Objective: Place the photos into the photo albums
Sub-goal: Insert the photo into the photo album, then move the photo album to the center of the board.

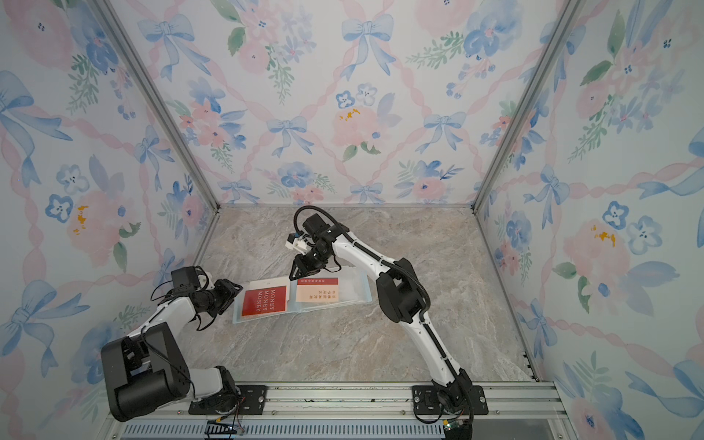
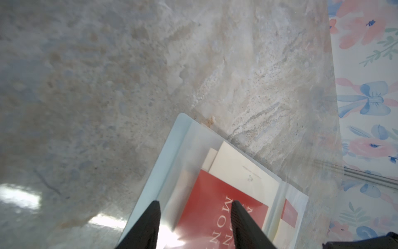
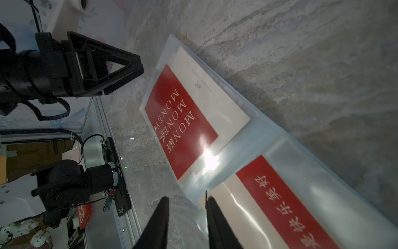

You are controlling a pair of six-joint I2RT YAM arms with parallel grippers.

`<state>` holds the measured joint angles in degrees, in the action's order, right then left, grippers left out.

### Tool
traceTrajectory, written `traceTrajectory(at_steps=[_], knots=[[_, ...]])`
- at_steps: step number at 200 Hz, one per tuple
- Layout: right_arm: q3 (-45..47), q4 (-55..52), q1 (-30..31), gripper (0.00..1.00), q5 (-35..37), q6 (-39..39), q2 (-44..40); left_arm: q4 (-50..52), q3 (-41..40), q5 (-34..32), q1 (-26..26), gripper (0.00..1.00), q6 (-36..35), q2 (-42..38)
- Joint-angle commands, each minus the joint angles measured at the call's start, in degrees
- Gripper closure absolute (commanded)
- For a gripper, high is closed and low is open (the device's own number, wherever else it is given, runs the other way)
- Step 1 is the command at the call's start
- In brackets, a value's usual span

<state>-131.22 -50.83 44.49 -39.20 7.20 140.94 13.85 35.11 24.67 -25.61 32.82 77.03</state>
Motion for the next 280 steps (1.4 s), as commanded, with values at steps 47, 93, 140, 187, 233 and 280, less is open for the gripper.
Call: traceTrajectory(at_steps=[47,93,140,187,233,280], knots=[[-11.2,-11.1,4.5,0.69,7.4,-1.3,8.2,0.1,-2.0,-3.3,-3.6,0.46,3.0,1.9],[-8.3,-12.9,4.4,0.69,11.1,-3.4,7.3,-2.0,-5.4,-4.3,-3.5,0.48,6.2,1.8],[-5.6,-12.2,2.7,0.69,12.6,-3.4,6.1,-3.0,-5.9,-3.2,-1.0,0.48,6.6,3.0],[-7.2,-11.6,3.6,0.69,11.5,-2.7,6.3,-4.2,-6.5,-4.5,2.0,0.48,7.3,4.5],[-9.2,-12.6,4.8,0.69,10.5,-2.3,8.7,-4.6,-6.8,-4.2,2.2,0.48,7.2,4.3],[-10.2,-12.0,5.8,0.68,10.1,-1.6,9.2,-4.9,-6.7,-3.8,2.5,0.49,7.1,4.8]])
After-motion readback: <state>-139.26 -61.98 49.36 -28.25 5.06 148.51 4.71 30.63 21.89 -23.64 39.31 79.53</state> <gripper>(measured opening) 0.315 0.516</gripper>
